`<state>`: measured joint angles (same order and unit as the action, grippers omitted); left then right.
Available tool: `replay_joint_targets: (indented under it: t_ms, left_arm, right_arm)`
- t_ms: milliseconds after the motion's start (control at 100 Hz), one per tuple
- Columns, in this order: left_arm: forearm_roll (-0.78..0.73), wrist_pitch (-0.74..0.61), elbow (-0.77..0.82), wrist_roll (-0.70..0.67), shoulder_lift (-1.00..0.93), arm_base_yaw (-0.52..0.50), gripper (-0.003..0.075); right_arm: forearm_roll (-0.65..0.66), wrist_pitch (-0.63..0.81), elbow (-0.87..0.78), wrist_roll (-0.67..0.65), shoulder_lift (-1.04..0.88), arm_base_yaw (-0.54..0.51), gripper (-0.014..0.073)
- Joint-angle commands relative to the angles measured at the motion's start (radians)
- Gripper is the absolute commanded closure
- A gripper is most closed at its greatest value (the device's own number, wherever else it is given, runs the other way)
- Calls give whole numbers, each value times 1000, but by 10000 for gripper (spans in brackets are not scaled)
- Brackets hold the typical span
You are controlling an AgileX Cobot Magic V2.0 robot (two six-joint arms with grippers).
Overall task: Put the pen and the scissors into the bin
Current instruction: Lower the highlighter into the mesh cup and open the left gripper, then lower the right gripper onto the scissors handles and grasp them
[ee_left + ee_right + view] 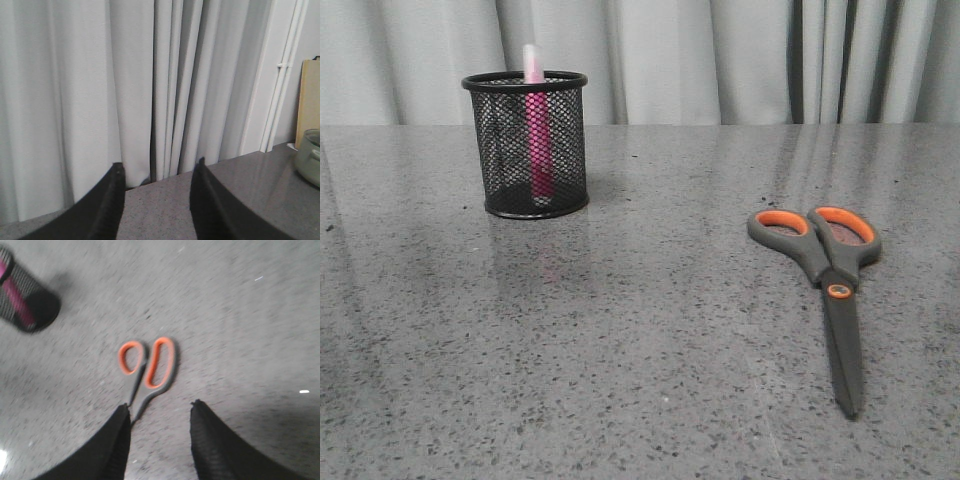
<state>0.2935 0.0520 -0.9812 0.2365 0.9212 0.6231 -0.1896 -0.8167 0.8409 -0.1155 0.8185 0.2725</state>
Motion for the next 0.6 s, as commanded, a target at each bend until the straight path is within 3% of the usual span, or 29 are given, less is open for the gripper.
replay_joint_targets:
  t_ms: [0,90,190,290,390,490,590]
  left_arm:
    - [-1,-58,-5,3,-35,6,447]
    - [-1,-58,13,3,-46,6,447]
    - [-1,-52,30,3,-52,6,447]
    - [-1,-52,31,3,-57,6,447]
    - [-1,-52,31,3,-57,6,447]
    - [-1,-52,31,3,-57,6,447]
    - [0,-35,31,3,-57,6,447]
  right_arm:
    - [-11,82,46,19,46,75,342]
    - [35,116,70,-24,106,138,342]
    - [190,92,125,-129,197,196,342]
    - [288,6,181,-212,297,243,342]
    - [303,-118,242,-232,411,259,333]
    - [279,-193,286,-250,489,259,267]
    - [257,-204,311,-289,531,259,148]
